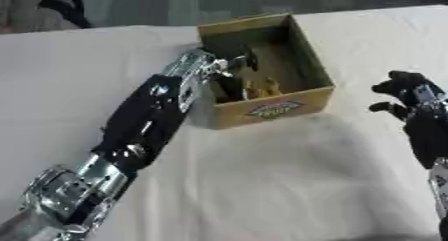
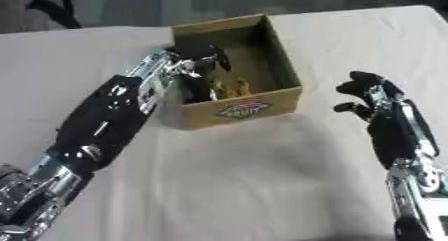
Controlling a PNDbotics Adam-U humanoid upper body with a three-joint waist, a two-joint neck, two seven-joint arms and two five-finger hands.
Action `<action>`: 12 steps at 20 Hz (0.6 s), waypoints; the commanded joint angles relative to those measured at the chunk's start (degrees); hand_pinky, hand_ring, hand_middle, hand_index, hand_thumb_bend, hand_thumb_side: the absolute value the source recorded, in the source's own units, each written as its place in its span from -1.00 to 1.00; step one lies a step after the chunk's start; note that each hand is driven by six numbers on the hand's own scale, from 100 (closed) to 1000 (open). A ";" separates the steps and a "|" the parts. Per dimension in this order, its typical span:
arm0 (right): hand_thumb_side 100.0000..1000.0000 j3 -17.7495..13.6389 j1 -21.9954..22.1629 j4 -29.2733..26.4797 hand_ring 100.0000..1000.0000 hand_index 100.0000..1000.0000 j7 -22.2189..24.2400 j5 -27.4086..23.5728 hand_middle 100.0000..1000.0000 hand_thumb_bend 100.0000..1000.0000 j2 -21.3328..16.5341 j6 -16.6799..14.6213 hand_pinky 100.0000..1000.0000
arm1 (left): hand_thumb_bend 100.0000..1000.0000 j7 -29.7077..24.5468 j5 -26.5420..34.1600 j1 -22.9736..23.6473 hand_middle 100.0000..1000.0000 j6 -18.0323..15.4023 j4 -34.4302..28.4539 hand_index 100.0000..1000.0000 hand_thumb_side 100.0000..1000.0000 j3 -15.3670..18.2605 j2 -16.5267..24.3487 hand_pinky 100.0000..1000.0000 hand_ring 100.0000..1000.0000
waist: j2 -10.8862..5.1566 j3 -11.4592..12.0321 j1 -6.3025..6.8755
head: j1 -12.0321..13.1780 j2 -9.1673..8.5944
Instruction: Pick up objects on the table and place them in the box.
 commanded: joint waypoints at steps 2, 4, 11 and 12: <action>0.13 -0.31 -0.21 -0.39 0.46 0.44 0.13 -0.50 0.13 -1.00 -0.41 -0.16 0.04 | 0.63 3.51 3.48 -1.82 0.34 1.30 -5.36 0.49 -0.31 0.73 2.52 0.22 0.30 | -1.51 0.48 -0.52 | -0.42 0.30; 0.13 -0.43 0.01 -0.33 0.46 0.44 0.04 -0.49 0.13 -1.00 -0.48 -0.17 0.05 | 0.34 4.89 6.07 -1.75 0.27 1.95 -7.73 0.45 -0.34 0.89 3.39 0.19 0.25 | -1.72 1.01 -0.64 | -0.74 0.43; 0.12 -1.09 1.01 -0.29 0.46 0.44 -0.51 -0.54 0.14 -1.00 -0.89 -0.28 0.05 | -0.24 8.89 20.33 1.56 0.14 5.24 -22.25 0.36 -0.40 1.65 9.77 0.11 0.14 | -2.55 3.89 -0.90 | -2.85 1.14; 0.12 -1.20 1.19 -0.30 0.46 0.44 -0.60 -0.55 0.13 -1.00 -0.99 -0.31 0.05 | -0.28 9.98 23.00 2.72 0.12 6.12 -24.81 0.34 -0.42 2.14 10.81 0.10 0.13 | -2.69 4.35 -0.94 | -3.20 1.26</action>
